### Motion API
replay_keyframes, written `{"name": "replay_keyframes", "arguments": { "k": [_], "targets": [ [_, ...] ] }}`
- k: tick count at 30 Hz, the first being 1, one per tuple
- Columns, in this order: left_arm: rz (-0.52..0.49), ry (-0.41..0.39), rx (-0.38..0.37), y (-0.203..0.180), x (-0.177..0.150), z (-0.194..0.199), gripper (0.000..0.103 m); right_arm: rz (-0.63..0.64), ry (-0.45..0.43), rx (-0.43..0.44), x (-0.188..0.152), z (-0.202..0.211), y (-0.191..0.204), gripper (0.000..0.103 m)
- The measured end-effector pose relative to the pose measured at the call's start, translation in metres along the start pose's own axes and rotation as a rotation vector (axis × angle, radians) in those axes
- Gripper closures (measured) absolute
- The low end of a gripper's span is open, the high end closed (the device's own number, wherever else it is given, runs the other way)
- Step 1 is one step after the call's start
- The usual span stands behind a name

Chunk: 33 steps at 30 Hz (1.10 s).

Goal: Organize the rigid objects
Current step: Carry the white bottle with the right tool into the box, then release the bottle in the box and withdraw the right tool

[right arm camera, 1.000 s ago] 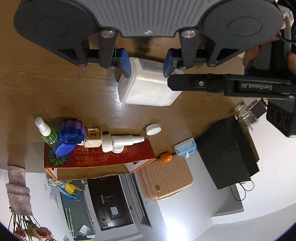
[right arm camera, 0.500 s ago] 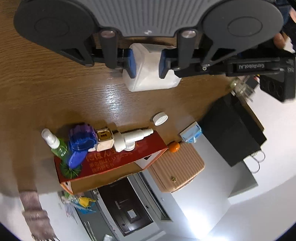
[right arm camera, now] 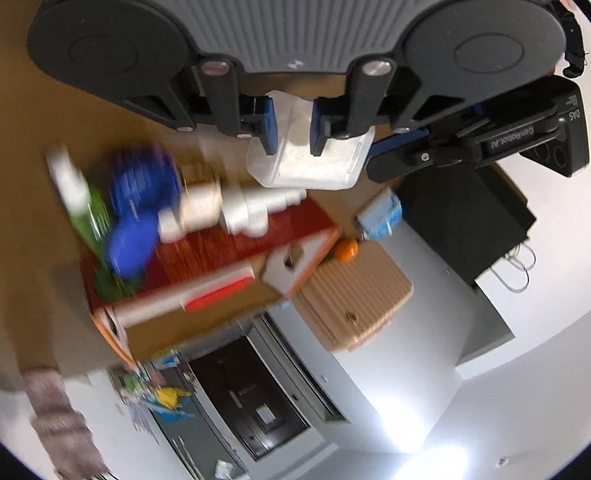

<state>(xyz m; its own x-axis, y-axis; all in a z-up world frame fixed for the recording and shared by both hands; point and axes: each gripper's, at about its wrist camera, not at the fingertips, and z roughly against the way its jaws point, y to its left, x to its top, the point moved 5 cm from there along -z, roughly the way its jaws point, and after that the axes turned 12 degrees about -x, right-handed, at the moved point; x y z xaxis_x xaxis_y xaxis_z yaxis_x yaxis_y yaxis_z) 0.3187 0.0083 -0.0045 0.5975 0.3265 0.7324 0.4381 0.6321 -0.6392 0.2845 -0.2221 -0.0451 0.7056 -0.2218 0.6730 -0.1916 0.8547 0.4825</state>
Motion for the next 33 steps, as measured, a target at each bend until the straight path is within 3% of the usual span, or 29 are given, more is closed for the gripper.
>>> {"name": "replay_keyframes", "arguments": {
  "k": [7, 12, 16, 17, 18, 21, 25, 28, 30, 33],
  "targets": [
    [-0.012, -0.014, 0.071, 0.032, 0.084, -0.066, 0.064, 0.043, -0.060, 0.002, 0.103, -0.055, 0.014, 0.085],
    [0.025, 0.042, 0.153, 0.077, 0.104, -0.110, 0.064, 0.016, 0.015, -0.034, 0.157, -0.120, 0.005, 0.085],
    [0.075, 0.098, 0.229, 0.117, 0.103, -0.132, 0.063, 0.014, 0.104, -0.063, 0.176, -0.174, -0.003, 0.085],
    [0.047, 0.093, 0.250, 0.121, 0.101, -0.133, 0.065, 0.026, 0.126, -0.076, 0.176, -0.186, -0.003, 0.085],
    [-0.002, 0.079, 0.267, 0.120, 0.100, -0.134, 0.056, 0.038, 0.149, -0.093, 0.177, -0.198, -0.003, 0.084],
    [-0.021, 0.093, 0.272, 0.123, 0.097, -0.136, 0.051, 0.077, 0.193, -0.125, 0.171, -0.225, -0.003, 0.082],
    [-0.088, 0.094, 0.303, 0.116, 0.098, -0.124, 0.049, 0.129, 0.164, -0.155, 0.165, -0.232, 0.004, 0.082],
    [-0.150, 0.083, 0.334, 0.106, 0.101, -0.111, 0.036, 0.177, 0.125, -0.185, 0.168, -0.221, 0.007, 0.079],
    [-0.227, 0.053, 0.391, 0.096, 0.103, -0.103, 0.025, 0.215, 0.091, -0.211, 0.173, -0.205, 0.005, 0.072],
    [-0.297, 0.043, 0.462, 0.082, 0.099, -0.090, 0.019, 0.279, 0.021, -0.277, 0.184, -0.174, 0.000, 0.057]
  ]
}}
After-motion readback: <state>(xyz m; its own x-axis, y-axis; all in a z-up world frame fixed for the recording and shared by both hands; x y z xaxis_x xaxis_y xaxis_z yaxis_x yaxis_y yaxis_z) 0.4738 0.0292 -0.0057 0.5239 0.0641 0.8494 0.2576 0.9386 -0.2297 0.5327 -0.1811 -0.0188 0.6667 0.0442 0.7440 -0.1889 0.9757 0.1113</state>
